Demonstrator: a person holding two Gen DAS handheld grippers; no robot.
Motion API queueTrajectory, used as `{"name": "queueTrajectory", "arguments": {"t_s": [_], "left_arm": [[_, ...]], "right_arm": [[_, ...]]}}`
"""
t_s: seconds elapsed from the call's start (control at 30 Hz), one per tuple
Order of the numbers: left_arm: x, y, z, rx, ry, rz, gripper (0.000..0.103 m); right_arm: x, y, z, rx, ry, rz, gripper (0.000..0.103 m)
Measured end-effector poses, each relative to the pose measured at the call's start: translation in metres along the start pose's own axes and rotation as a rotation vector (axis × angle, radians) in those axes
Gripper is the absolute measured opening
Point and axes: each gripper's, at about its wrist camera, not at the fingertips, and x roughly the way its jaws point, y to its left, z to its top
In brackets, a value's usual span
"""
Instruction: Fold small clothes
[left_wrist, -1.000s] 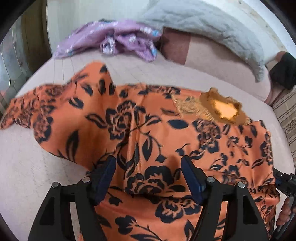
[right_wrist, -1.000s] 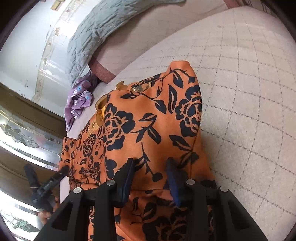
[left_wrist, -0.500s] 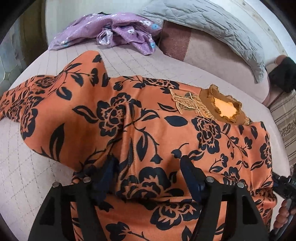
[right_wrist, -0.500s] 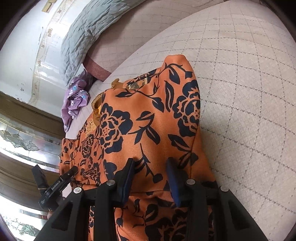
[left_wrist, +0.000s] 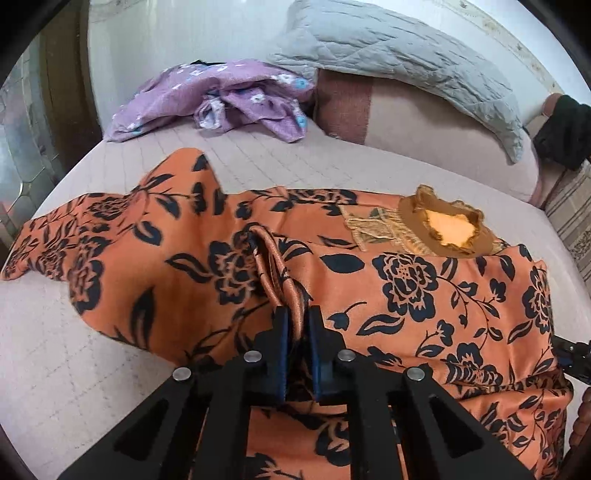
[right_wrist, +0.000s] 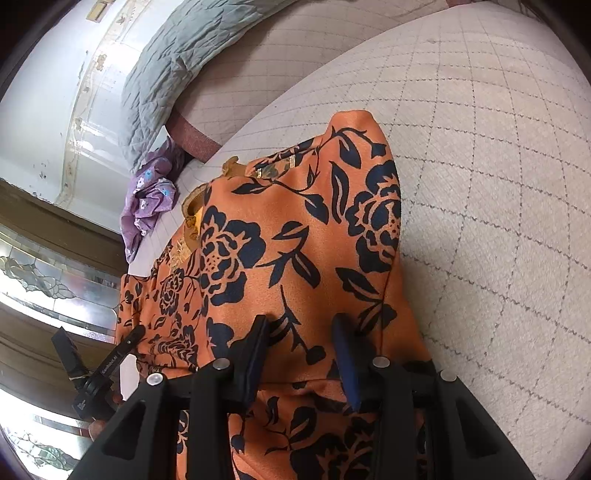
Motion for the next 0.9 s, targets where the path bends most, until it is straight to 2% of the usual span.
{"name": "queueTrajectory", "arguments": {"t_s": [0.17,0.27,0.33,0.47,0.57,0.63,0.7,0.73,0.83,0.9], "left_arm": [[-0.004,0.009,0.002,0.006,0.000,0.098,0.010],[-0.002,0.015,0.000,-0.011,0.023,0.093,0.010],[0.003,0.013,-0.002,0.011,0.046,0.122,0.010],[0.003,0.012,-0.001,0.019,0.060,0.133,0.015],[-0.010,0.013,0.002,0.002,0.029,0.122,0.025],[-0.031,0.012,0.006,0.004,-0.055,0.105,0.032],[-0.044,0.006,0.008,0.022,-0.127,0.091,0.048],[-0.047,0.001,0.008,0.040,-0.146,0.084,0.051],[-0.033,-0.015,0.006,0.099,-0.102,0.075,0.052],[-0.011,-0.024,0.002,0.125,-0.014,0.071,0.052]], "right_arm": [[-0.012,0.027,-0.001,-0.149,-0.100,-0.095,0.042],[-0.018,0.047,-0.001,-0.246,-0.161,-0.087,0.042],[-0.012,0.053,-0.001,-0.270,-0.157,-0.067,0.042],[0.023,0.045,-0.004,-0.261,-0.051,-0.138,0.042],[0.018,0.049,-0.003,-0.264,-0.075,-0.131,0.041],[0.011,0.050,-0.004,-0.254,-0.097,-0.102,0.041],[0.007,0.054,-0.004,-0.263,-0.122,-0.076,0.041],[0.006,0.056,-0.005,-0.274,-0.130,-0.064,0.041],[0.014,0.064,-0.010,-0.299,-0.106,-0.060,0.041],[0.024,0.064,-0.015,-0.309,-0.071,-0.072,0.041]]}}
